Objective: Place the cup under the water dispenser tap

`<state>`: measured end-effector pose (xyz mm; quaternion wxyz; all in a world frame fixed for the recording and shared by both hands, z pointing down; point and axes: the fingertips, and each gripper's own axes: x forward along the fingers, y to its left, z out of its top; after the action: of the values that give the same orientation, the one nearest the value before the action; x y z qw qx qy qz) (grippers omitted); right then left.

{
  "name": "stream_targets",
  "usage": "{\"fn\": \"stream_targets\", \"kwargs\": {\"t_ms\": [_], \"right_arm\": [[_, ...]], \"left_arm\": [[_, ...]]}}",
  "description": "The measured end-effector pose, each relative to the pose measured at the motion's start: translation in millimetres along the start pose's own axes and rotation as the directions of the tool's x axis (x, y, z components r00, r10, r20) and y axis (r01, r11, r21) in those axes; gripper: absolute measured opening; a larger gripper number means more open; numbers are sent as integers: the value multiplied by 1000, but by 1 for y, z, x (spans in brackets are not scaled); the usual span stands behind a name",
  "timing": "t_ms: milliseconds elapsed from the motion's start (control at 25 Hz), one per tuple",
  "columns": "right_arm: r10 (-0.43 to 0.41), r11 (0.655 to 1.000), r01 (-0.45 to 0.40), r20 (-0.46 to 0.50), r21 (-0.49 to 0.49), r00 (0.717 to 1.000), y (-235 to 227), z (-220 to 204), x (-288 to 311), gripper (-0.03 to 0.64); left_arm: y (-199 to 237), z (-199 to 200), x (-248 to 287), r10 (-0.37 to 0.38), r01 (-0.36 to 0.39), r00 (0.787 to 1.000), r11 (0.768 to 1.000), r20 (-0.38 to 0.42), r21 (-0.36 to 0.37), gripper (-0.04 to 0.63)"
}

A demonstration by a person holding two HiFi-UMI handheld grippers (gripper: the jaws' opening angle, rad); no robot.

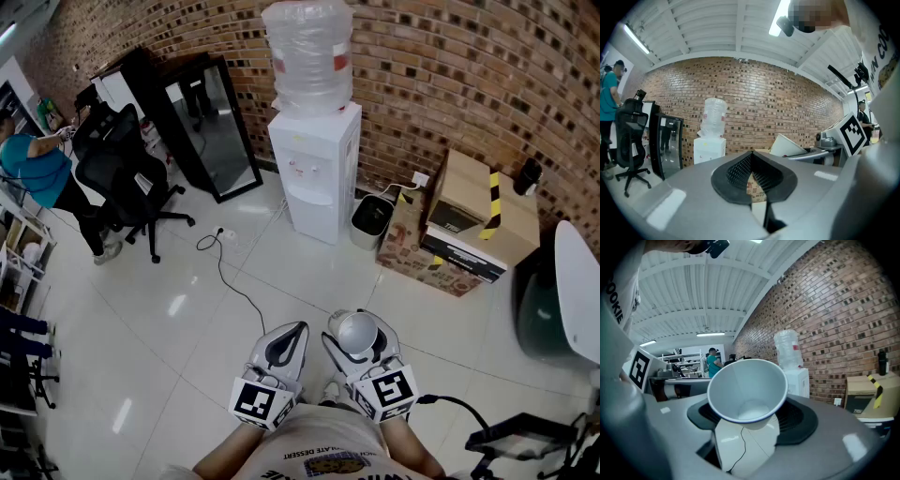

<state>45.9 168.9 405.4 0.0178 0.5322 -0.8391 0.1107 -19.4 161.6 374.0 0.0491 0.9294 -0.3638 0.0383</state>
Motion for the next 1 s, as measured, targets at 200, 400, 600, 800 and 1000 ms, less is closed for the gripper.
{"fn": "stream_targets", "kwargs": {"t_ms": [200, 400, 600, 800, 1000], "right_arm": [[-4, 1000, 4, -10, -10, 1000, -9, -1, -5, 334], [5, 1000, -5, 9, -9, 1000, -8, 2, -1, 334], [26, 1000, -26, -10, 0, 1000, -10, -5, 10, 334], [36, 999, -37, -21, -19, 999, -15, -8, 28, 334], [38, 999, -39, -31, -21, 999, -25, -5, 51, 334]], "left_arm": [[-15, 9, 9, -20, 20, 1000, 1000, 23, 18, -8], [-13, 9, 15, -25, 24, 999, 999, 25, 27, -8], [-5, 5, 19, -13, 12, 1000, 999, 27, 32, -8], [13, -2, 30, 0, -1, 999, 1000, 34, 4, -8], [33, 0, 47, 6, -6, 999, 1000, 45, -5, -8]]}}
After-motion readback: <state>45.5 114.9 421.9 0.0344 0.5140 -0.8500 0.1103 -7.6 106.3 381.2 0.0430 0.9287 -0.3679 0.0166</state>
